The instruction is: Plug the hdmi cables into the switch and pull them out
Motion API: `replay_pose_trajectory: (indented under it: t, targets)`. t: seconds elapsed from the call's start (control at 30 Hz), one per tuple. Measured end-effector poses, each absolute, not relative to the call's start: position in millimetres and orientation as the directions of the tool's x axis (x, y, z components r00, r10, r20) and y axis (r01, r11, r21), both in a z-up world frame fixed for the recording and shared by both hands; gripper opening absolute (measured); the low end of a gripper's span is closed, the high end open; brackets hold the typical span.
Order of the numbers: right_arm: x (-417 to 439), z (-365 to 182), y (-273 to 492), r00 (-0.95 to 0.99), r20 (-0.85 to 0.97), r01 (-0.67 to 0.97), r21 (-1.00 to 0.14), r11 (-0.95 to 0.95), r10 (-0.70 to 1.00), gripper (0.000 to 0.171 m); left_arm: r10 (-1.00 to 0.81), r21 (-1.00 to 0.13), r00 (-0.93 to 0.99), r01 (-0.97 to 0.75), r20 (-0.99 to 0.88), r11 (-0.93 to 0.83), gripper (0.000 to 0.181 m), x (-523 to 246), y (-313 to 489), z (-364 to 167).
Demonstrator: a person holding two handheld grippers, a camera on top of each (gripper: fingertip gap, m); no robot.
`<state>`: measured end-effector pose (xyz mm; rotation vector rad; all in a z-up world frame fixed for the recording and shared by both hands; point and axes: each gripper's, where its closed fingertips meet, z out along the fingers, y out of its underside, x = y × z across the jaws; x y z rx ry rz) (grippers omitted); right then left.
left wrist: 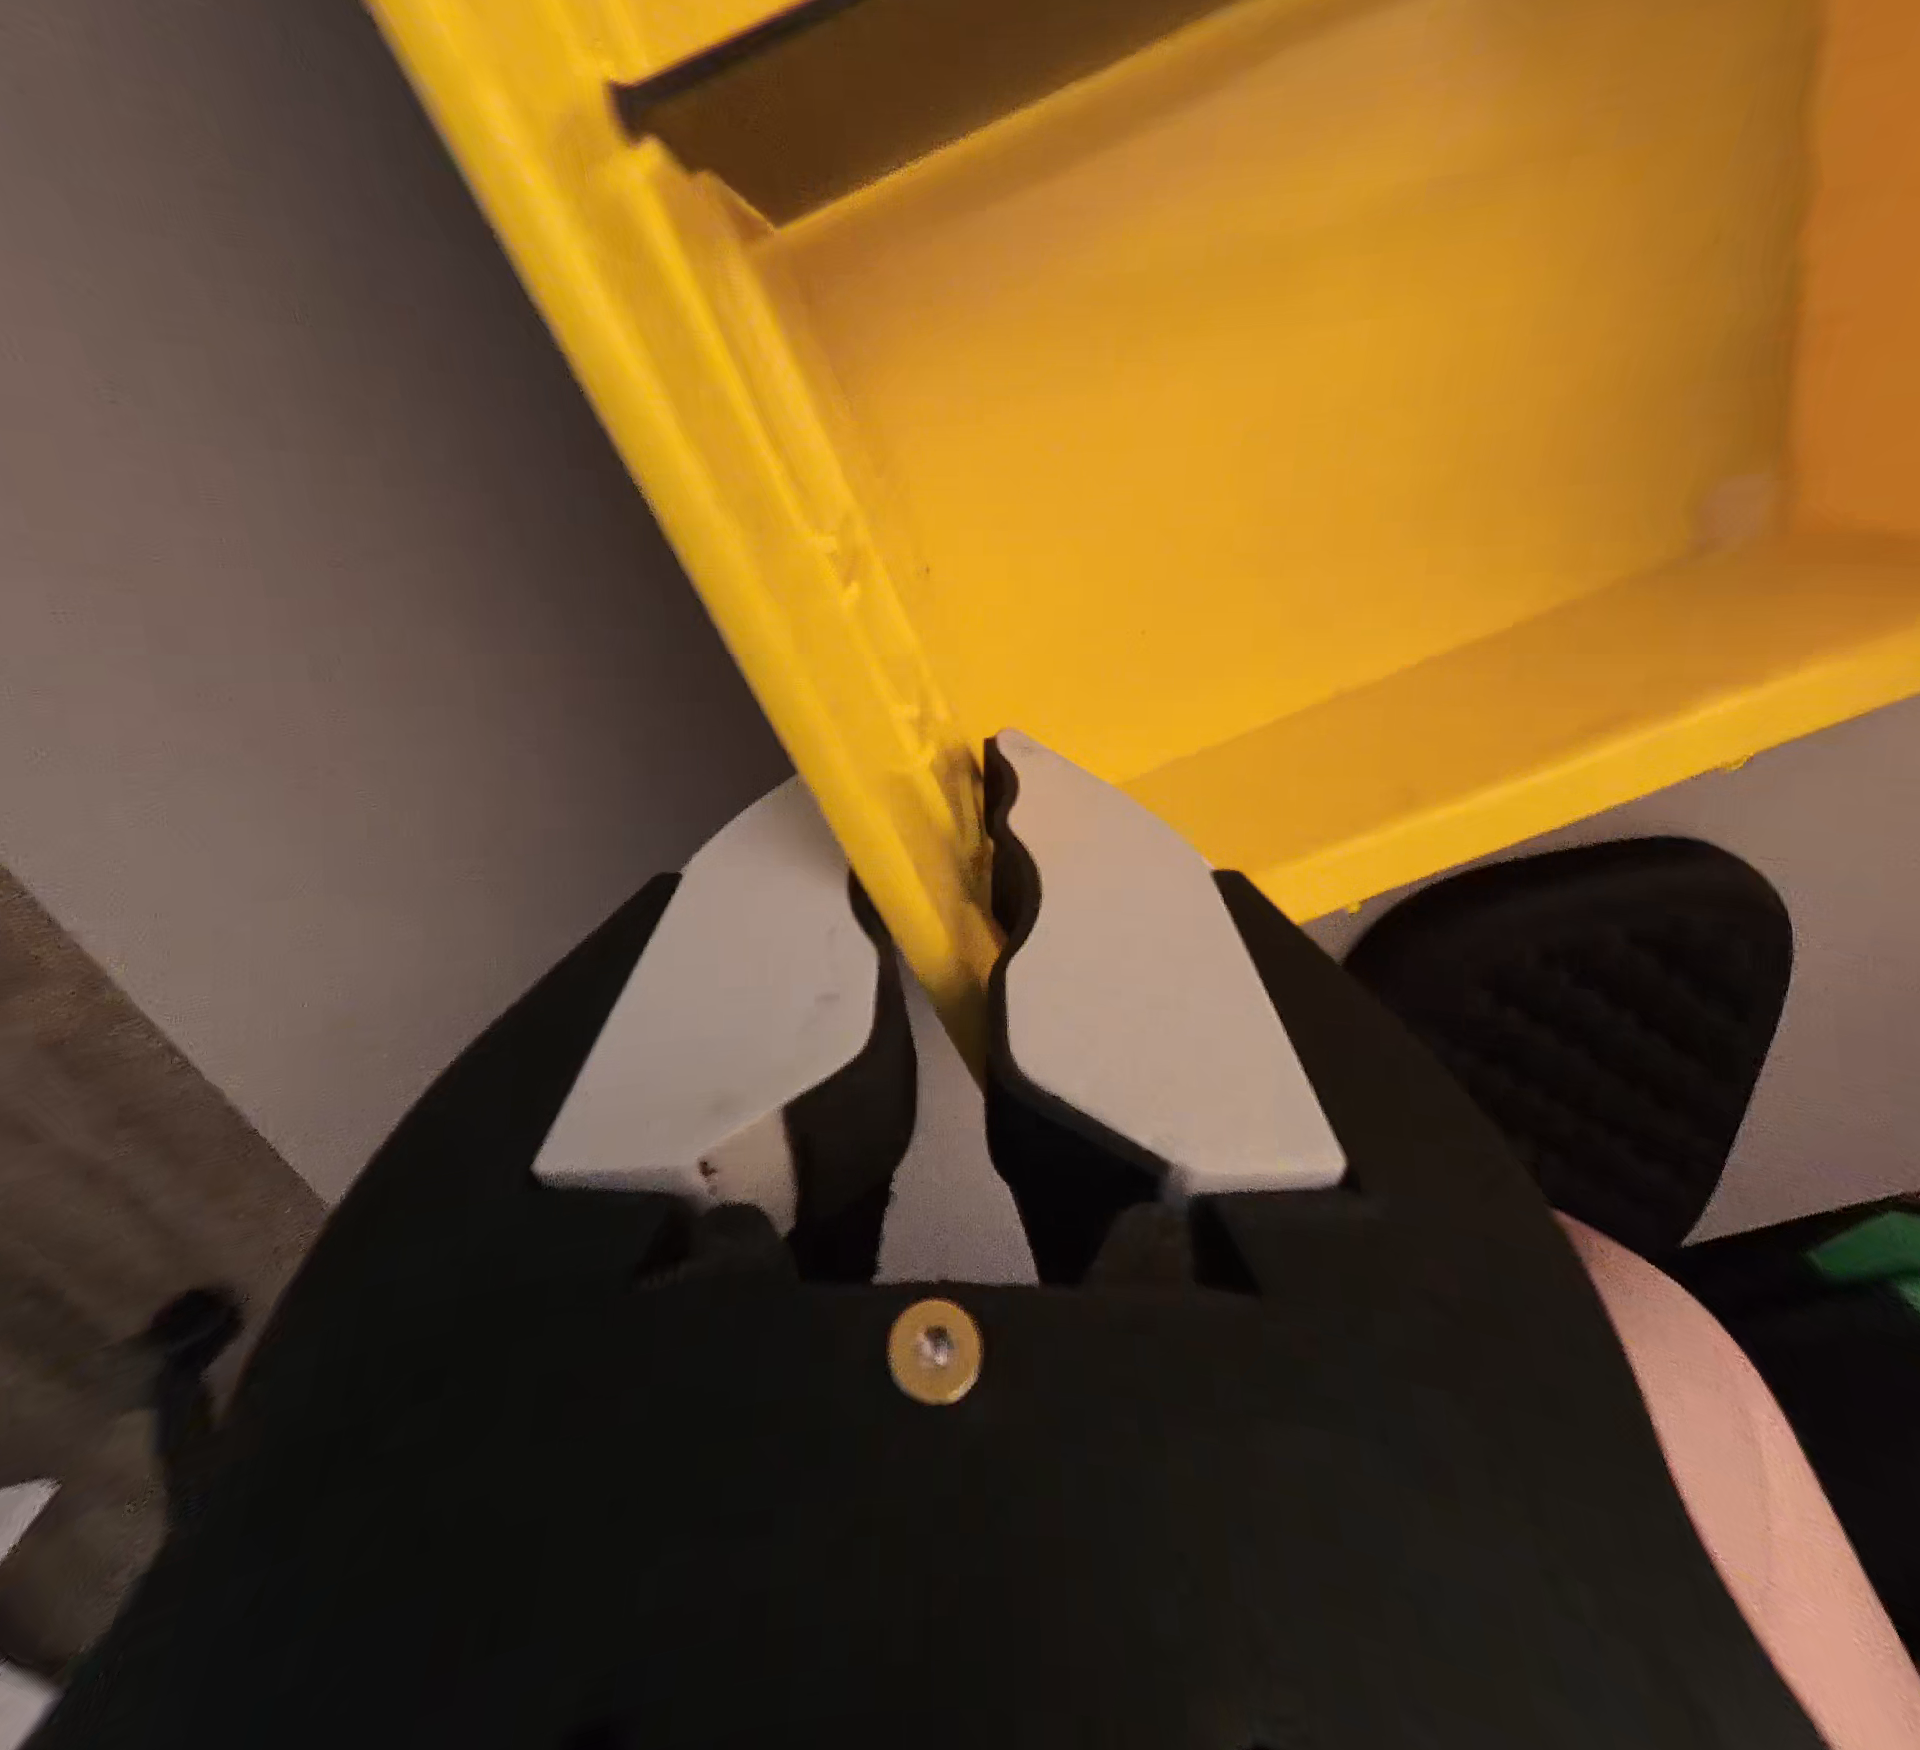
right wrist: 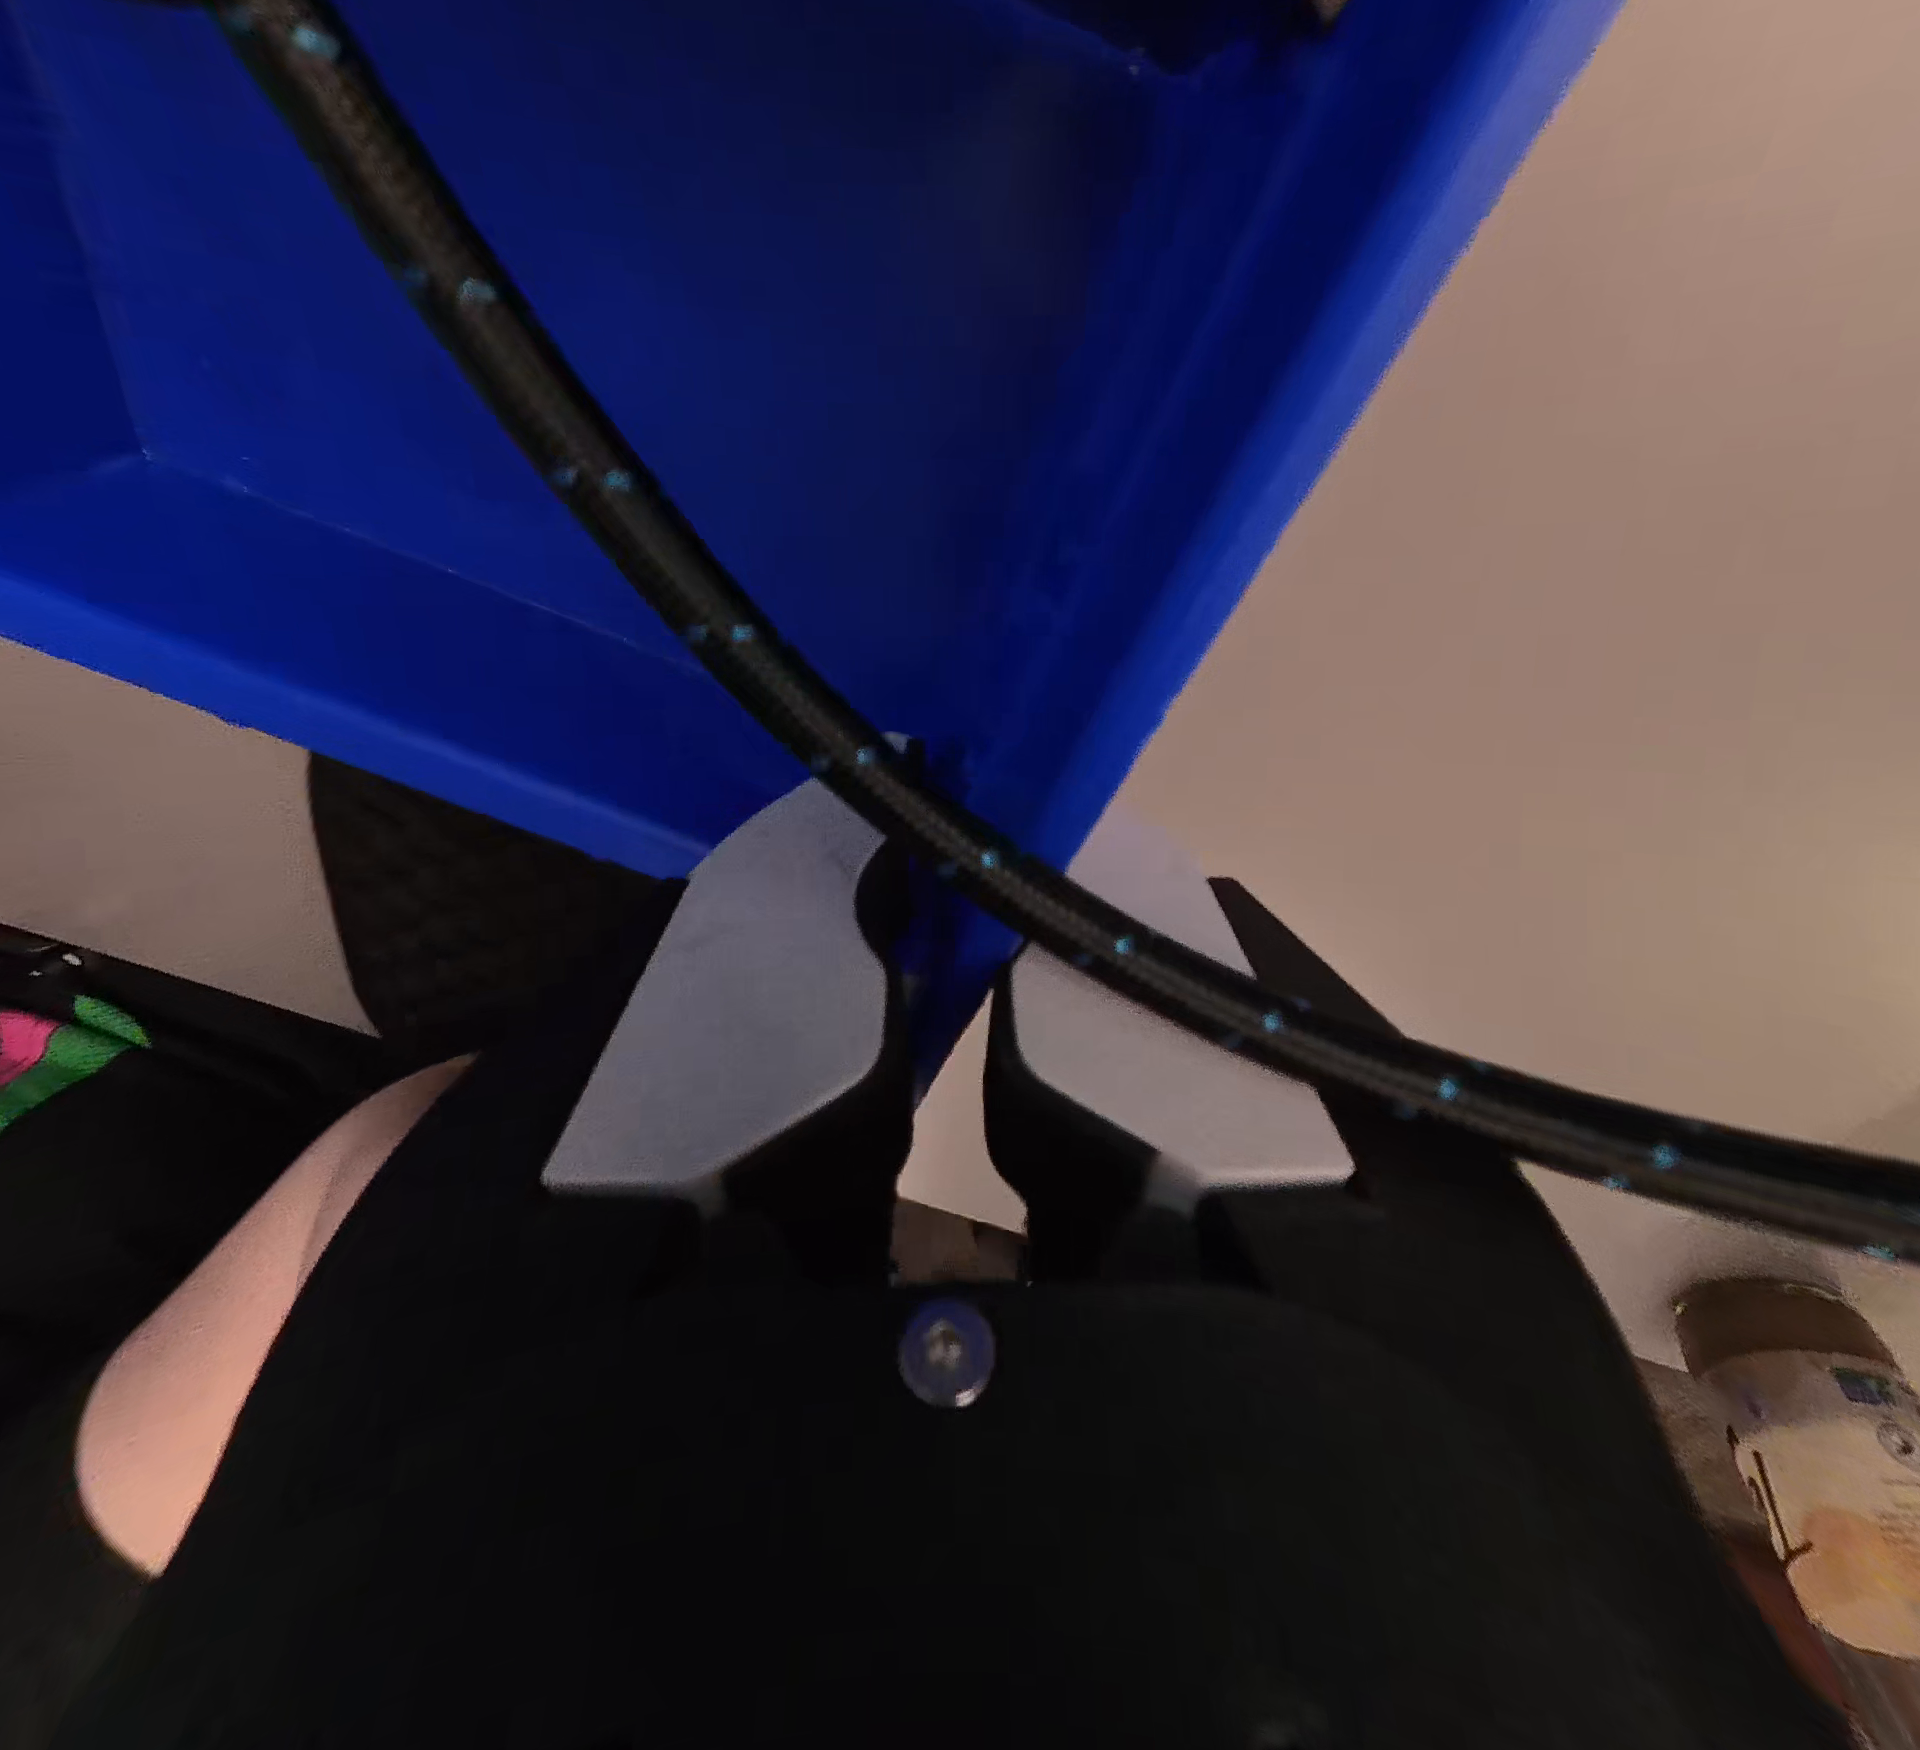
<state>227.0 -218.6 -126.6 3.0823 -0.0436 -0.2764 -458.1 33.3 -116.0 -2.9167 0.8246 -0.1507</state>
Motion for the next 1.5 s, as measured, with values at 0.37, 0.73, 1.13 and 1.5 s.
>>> replay_pose_trajectory:
  t: [0.37, 0.73, 1.13, 1.5]
  targets:
    - [151, -122, -199, 0.974, -0.213, 0.123, 0.207, -0.971, 0.078, 0.016, -0.665, 0.088, 0.745, -0.667, 0.052, -0.74, 0.019, -373, 3, -116]
    - [133, -121, -188, 0.966, -0.18, 0.222, 0.229, -0.948, 0.183, 0.022, -0.749, 0.136, 0.66, -0.748, 0.056, -0.649, 0.021, -325, -22, -116]
    - [135, -86, -175, 0.966, -0.178, 0.2, 0.055, -0.978, 0.188, 0.026, -0.788, 0.09, 0.614, -0.789, 0.048, -0.608, 0.043, -325, -32, -100]
    - [94, 81, -107, 0.901, 0.339, 0.434, -0.695, -0.573, 0.271, 0.03, -0.774, -0.096, 0.627, -0.778, -0.087, -0.62, 0.044, -331, -25, -60]
